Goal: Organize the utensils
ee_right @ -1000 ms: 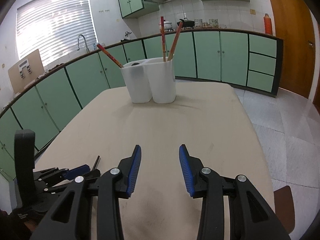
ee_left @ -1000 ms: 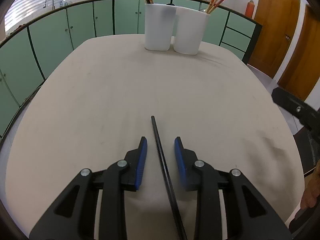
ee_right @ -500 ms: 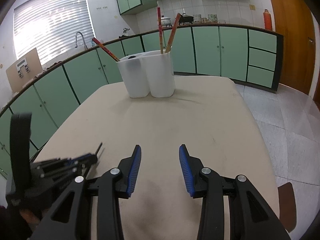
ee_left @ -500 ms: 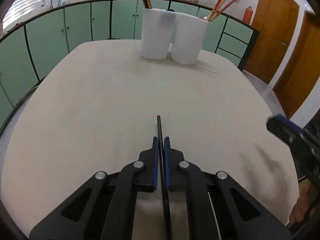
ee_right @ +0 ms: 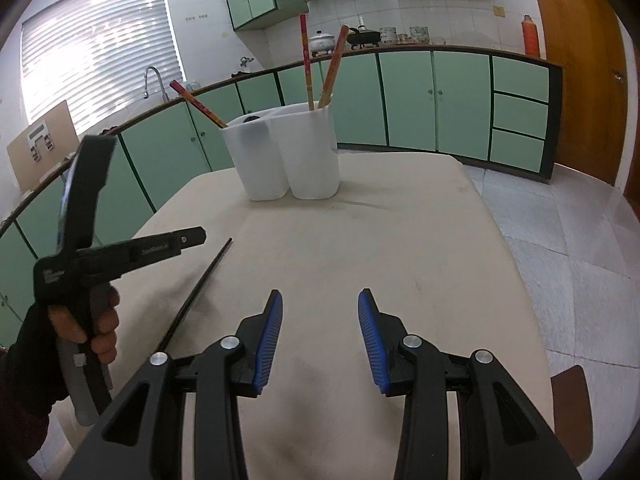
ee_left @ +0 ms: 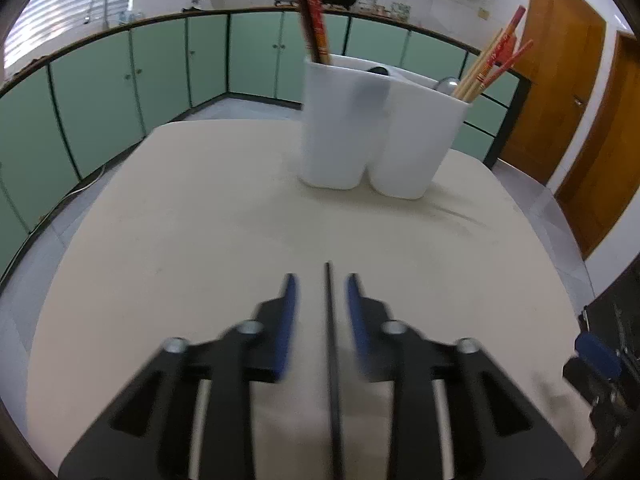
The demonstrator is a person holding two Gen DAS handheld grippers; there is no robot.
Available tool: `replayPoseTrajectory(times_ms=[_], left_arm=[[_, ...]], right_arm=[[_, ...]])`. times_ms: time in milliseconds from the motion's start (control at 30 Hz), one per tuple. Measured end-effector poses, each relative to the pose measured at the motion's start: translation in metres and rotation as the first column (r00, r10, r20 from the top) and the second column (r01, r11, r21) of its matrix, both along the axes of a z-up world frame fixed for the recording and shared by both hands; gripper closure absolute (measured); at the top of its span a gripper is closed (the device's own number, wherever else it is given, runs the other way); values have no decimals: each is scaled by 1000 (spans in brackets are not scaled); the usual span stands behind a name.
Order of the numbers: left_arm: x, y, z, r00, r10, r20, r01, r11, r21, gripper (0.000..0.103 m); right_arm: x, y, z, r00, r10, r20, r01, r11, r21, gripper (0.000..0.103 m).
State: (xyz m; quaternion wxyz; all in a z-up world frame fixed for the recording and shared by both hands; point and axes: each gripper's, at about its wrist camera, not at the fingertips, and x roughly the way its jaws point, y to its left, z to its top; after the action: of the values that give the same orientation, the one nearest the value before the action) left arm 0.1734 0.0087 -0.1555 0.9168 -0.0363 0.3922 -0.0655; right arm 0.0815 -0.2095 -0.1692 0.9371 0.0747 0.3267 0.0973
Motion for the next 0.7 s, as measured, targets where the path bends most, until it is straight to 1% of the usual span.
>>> replayPoseTrajectory(times_ms=[67,167,233,333,433,600,667,700], left_arm=[[-16,5,-2,1000,1,4,-1,1000,12,72],[-50,8,-6,1000,-9,9,9,999,31,70],[-78,6,-10,1000,-17,26,15,998,59,69],[-106,6,-16,999,-25,34,23,997,71,69],[-117,4,-21,999,-30,22,29,998,60,69],[-121,-5,-32,999,-48,-6,49,997,62,70],[-121,-7,-34,999,-49,1,49,996,77,72],[-121,-8,-34,999,-51,0,51,996,75,79]], right_arm=[[1,2,-2,1000,5,-6,-5,1000,4,64],[0,7,-5,1000,14,-10,-14,1000,2,64],[-2,10,-8,1000,17,-13,-17,1000,5,64],[-3,14,-11,1000,22,-22,-22,1000,8,64],[-6,20,-12,999,34,-23,-34,999,8,64],[-12,23,-9,999,38,-13,-38,999,3,64],[-12,19,-8,1000,28,-13,-28,1000,6,64],[-11,16,-8,1000,21,-14,-21,1000,7,64]])
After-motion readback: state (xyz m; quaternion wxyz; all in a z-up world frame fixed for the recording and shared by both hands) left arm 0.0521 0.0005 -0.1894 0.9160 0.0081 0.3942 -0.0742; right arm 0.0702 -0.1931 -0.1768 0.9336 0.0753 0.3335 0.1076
